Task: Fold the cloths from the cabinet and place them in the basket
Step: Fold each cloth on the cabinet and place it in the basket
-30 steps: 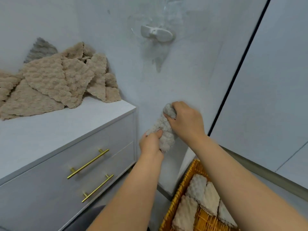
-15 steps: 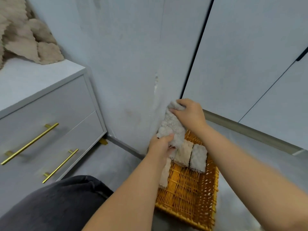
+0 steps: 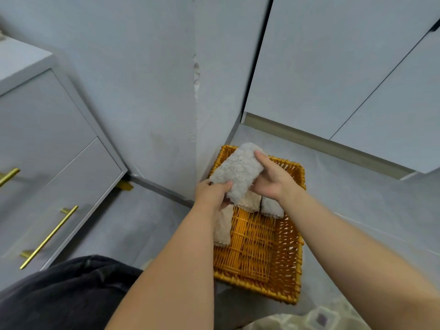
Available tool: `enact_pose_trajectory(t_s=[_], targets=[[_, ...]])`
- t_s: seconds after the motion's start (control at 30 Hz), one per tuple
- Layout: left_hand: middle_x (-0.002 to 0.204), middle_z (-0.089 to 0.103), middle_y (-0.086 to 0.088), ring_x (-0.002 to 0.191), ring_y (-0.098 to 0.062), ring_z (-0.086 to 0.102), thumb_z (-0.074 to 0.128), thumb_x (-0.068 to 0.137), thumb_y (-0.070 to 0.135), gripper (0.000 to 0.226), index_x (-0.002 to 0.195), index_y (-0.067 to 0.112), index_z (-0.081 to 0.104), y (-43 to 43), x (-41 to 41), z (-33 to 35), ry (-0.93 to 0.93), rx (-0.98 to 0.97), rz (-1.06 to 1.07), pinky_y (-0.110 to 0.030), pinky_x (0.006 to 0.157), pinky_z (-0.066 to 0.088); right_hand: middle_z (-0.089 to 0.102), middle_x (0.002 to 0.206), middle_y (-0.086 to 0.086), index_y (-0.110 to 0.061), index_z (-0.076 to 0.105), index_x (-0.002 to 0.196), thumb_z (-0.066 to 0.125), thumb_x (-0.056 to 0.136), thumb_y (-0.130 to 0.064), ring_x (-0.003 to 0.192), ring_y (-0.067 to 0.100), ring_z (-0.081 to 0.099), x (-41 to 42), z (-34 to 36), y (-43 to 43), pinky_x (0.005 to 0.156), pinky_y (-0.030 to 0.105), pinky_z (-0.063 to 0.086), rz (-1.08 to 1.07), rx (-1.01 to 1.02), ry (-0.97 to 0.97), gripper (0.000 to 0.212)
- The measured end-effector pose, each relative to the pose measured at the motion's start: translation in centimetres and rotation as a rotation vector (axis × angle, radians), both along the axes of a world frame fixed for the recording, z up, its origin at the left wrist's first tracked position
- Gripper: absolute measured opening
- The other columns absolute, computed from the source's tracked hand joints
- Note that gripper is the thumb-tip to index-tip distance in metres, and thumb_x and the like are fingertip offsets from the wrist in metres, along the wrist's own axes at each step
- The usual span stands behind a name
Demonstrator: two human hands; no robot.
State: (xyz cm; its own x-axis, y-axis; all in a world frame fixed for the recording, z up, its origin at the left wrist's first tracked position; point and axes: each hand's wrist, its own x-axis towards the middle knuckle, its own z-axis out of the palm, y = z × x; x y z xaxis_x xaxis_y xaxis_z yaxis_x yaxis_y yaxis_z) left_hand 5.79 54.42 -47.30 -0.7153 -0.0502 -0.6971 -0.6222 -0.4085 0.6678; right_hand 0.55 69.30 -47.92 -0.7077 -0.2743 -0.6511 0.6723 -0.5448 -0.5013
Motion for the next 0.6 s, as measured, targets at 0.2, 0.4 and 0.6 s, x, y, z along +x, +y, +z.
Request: enact_pose_trajectory(t_s=[0.2, 0.4, 0.6], targets=[[0.117, 0.064, -0.013, 0.098, -0.027, 0.063, 0.071, 0.083, 0.012, 0.029, 0.109, 0.009, 0.058, -0.3, 0.2, -1.8, 0.012, -0.168, -0.139, -0.033, 0.068, 0.054, 0.064, 0.113, 0.018, -0.002, 0.058, 0.114, 0.057, 0.091, -0.006, 0.114, 0.033, 0.059, -0.3, -1.1, -0.5, 0.1, 0.048, 0.045, -0.125, 0.155, -0.018, 0.024], [0.12, 0.057, -0.004, 0.115, -0.026, 0.05, 0.057, 0.088, 0.021, 0.029, 0.116, 0.016, 0.06, -1.9, 0.3, -4.2, 0.068, -1.088, -0.5, -0.031, 0.088, 0.044, 0.062, 0.111, 0.013, -0.006, 0.048, 0.116, 0.07, 0.085, -0.016, 0.102, 0.028, 0.06, -0.3, -6.1, 1.0, 0.092, 0.047, 0.051, -0.06, 0.81, -0.091, 0.039], [0.126, 0.051, -0.018, 0.117, -0.034, 0.048, 0.051, 0.089, 0.018, 0.037, 0.123, 0.004, 0.047, -3.3, 0.5, -6.5, 0.0, -1.127, -0.668, -0.041, 0.098, 0.042, 0.058, 0.116, 0.016, 0.002, 0.051, 0.125, 0.049, 0.098, -0.009, 0.113, 0.032, 0.056, 3.0, -12.1, 2.1, 0.087, 0.038, 0.047, 0.21, 0.857, -0.306, 0.03]])
